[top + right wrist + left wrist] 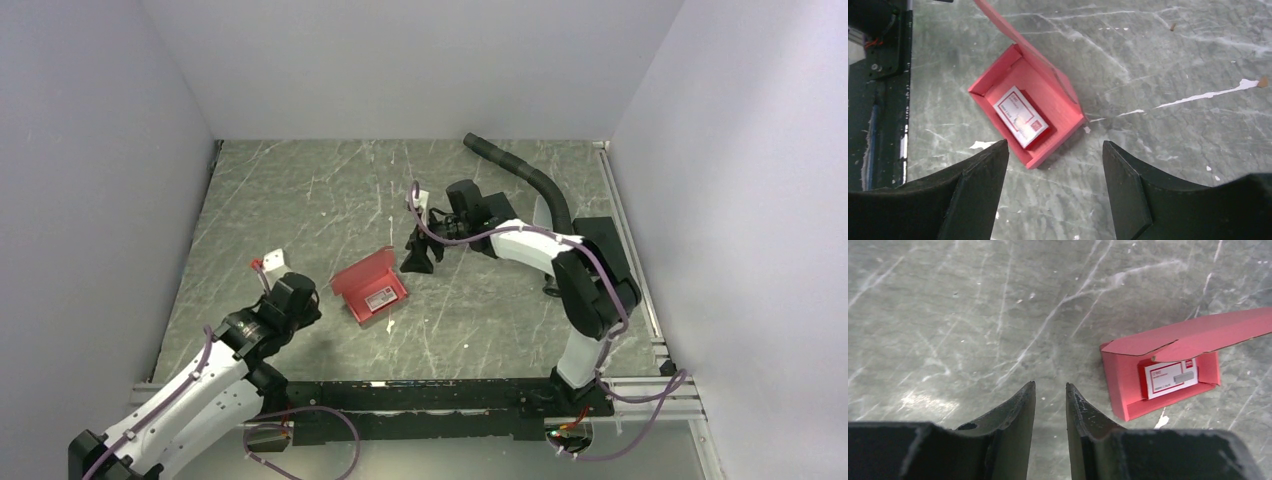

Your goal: Fold the paper box

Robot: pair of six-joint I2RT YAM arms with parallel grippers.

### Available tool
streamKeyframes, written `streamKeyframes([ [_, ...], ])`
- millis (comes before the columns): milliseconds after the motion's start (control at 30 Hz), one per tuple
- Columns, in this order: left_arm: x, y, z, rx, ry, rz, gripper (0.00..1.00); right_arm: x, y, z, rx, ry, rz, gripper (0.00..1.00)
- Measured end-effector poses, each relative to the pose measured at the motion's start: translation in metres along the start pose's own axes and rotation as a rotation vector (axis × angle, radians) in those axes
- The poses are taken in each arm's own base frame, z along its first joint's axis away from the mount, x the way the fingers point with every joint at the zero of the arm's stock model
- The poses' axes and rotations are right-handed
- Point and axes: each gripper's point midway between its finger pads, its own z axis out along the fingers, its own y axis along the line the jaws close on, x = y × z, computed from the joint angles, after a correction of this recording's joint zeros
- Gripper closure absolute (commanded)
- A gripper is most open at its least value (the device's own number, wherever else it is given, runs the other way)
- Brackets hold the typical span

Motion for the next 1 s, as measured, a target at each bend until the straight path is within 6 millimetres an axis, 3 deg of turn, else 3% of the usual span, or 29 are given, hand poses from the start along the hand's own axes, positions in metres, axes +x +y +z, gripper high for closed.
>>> streamKeyframes([
  [200, -0.001, -0.018, 0.011, 0.062, -0.015, -0.01, 0.76, -0.001, -0.017, 0.015, 0.005, 0.001, 0.001, 0.36],
  [500, -0.003, -0.027, 0.022, 0.071, -0.027, 0.029, 0.82, -0.011, -0.012, 0.04, -0.028, 0.007, -0.053, 0.5],
  [900, -0.006, -0.042, 0.031, 0.127, -0.047, 0.068, 0.86, 0.001, -0.017, 0.044, -0.027, 0.037, -0.058, 0.97],
  [1000, -0.004, -0.046, 0.034, 0.154, -0.047, 0.081, 0.87, 0.001, -0.017, 0.043, -0.028, 0.038, -0.061, 1.0],
])
